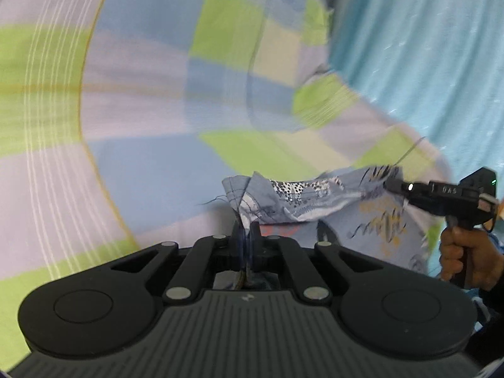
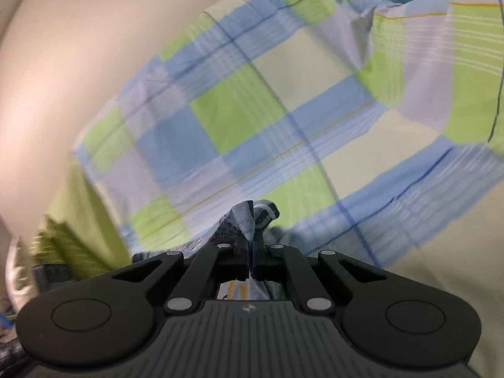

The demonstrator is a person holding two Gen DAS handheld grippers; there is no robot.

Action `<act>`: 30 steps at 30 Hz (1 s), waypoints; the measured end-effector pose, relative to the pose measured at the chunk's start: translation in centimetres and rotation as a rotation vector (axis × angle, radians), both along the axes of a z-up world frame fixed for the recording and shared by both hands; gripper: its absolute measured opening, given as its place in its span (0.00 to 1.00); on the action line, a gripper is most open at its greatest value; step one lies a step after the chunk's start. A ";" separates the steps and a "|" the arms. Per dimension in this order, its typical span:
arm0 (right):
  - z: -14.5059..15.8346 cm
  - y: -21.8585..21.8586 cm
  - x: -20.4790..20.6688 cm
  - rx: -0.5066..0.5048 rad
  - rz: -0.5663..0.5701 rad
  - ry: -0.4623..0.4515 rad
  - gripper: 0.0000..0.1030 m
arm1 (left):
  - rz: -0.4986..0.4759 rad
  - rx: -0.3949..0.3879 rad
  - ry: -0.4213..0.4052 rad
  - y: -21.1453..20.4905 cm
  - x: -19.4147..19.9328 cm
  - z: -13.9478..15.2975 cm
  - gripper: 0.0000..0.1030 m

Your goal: Fold clothes

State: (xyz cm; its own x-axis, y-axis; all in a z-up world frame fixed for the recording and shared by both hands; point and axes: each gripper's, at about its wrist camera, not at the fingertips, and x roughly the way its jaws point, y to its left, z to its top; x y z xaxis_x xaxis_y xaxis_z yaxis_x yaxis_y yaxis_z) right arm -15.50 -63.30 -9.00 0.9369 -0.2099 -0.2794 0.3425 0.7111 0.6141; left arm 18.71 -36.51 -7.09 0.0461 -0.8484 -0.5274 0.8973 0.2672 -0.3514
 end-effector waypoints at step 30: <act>-1.8 1.8 -0.5 -0.004 -0.077 0.177 0.38 | -0.045 0.114 -0.202 2.3 -4.9 -0.3 0.17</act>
State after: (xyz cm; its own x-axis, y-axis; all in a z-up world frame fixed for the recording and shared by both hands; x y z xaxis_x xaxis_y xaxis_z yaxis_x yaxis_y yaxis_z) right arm -15.97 -61.46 -10.77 0.8545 -0.2803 -0.4374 0.4982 0.6807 0.5371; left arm 13.81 -34.23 -7.40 0.1244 -0.7874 -0.6037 0.9582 0.2534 -0.1331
